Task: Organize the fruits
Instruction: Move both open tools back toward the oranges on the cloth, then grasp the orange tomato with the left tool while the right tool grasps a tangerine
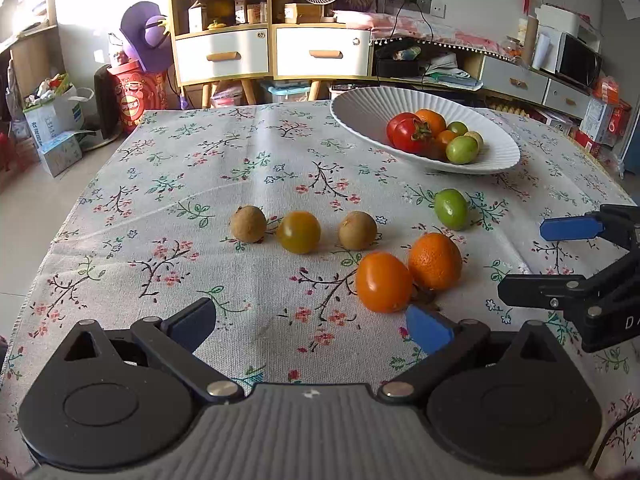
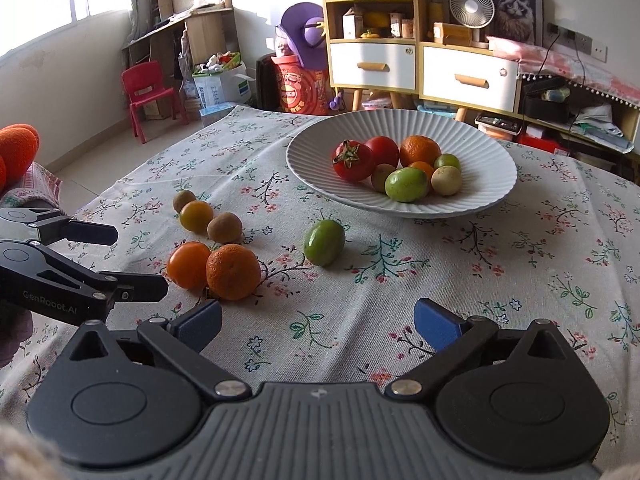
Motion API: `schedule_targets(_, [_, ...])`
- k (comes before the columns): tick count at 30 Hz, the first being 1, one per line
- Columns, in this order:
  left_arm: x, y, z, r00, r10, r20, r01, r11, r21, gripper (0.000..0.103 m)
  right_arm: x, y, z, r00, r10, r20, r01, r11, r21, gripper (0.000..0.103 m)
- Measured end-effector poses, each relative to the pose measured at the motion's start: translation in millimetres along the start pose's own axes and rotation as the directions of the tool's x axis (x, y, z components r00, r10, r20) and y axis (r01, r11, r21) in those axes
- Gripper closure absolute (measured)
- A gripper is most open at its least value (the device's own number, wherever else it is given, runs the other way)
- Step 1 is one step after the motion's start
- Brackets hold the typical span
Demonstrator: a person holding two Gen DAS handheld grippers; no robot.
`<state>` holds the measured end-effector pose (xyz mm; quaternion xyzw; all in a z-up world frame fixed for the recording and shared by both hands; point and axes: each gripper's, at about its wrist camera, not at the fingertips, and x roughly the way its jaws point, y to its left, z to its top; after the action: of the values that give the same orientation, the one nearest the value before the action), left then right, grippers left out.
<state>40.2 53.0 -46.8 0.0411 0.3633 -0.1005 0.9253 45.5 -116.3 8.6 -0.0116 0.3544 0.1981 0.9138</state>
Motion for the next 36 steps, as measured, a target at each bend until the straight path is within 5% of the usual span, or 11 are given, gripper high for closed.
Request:
schedule_targets(5, [6,-6,-1,0.999,-0.028,0.025,0.028,1.000,0.005,0.009,0,-5,-2,1.000,-0.009,-0.010,0.009,1.000,0.020,0.001])
schedule_targets(9, [11,-7,2,0.998,-0.058,0.027,0.058,0.998,-0.002,0.027,0,-4,-3,1.000,-0.008,-0.007,0.008,1.000,0.015,0.001])
schedule_targets(13, [13,-6,5,0.996,-0.083,0.026,0.084,0.996,-0.019,0.035,2,-2,-2,1.000,0.004,-0.011,-0.004,1.000,0.008,0.001])
schedule_targets(21, [10,-5,11,0.993,-0.116,0.002,0.116,0.993,-0.038,0.082,9,6,2,0.999,0.026,-0.021,-0.026,1.000,-0.016,0.001])
schedule_targets(31, [4,3,13,0.994,-0.083,-0.064,0.078,0.994,-0.074,0.082,15,12,9,0.998,0.058,-0.019,-0.058,0.998,0.001,0.011])
schedule_targets(36, [3,9,12,0.995,-0.068,-0.076,0.062,0.995,-0.080,0.082,19,16,15,0.994,0.108,-0.028,-0.107,0.994,0.023,0.026])
